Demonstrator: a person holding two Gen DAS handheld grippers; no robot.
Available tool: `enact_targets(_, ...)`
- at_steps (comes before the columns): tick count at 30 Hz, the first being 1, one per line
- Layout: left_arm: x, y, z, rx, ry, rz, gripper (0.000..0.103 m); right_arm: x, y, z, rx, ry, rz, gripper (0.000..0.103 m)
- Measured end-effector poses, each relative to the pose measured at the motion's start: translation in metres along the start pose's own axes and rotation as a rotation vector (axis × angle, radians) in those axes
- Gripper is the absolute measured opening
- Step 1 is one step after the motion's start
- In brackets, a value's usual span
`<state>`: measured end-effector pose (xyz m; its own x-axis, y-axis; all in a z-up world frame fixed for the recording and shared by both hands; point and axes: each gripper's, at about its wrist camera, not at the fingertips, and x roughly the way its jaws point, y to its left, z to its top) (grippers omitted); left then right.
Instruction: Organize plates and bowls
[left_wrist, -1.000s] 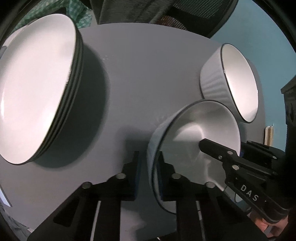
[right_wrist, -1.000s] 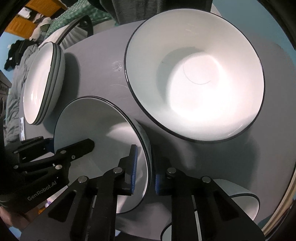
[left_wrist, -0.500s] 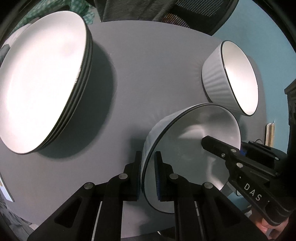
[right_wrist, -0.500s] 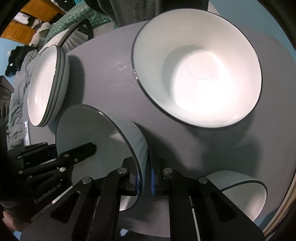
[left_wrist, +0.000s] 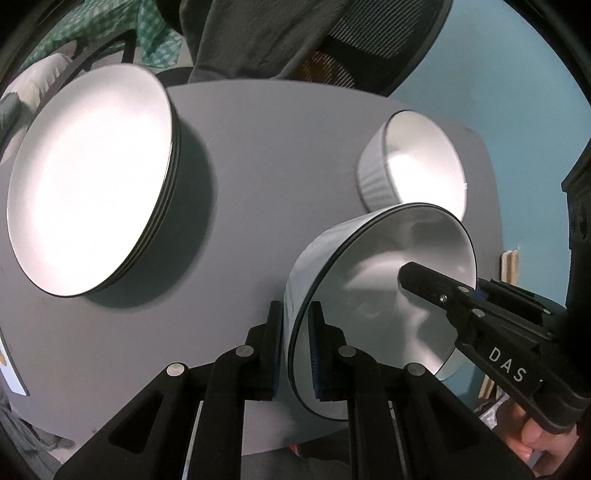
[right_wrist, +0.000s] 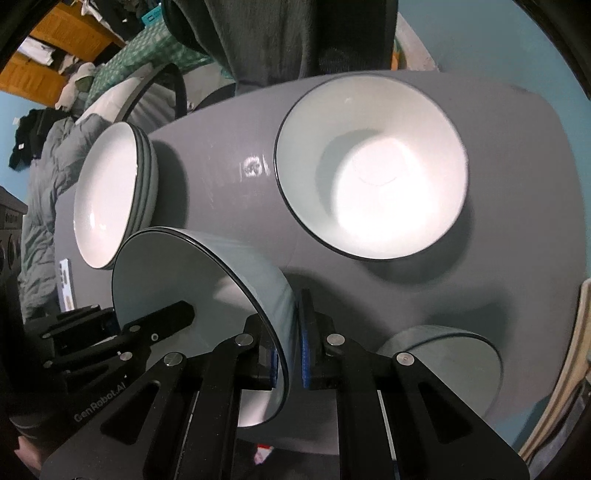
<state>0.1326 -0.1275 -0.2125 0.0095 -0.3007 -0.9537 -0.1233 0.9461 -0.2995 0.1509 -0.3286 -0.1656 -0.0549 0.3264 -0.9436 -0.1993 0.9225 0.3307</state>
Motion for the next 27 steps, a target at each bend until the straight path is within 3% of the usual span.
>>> enact_targets(8,-0.034,-0.008,0.016,0.059,-0.035,-0.015,0.012,-0.028,-0.005,0.012,0.022,-0.040,-0.018,0.009)
enact_targets(27,-0.013,-0.063,0.076,0.149,-0.034,0.032,0.012,-0.044,-0.031,0.056,0.088,-0.092,-0.066,0.009)
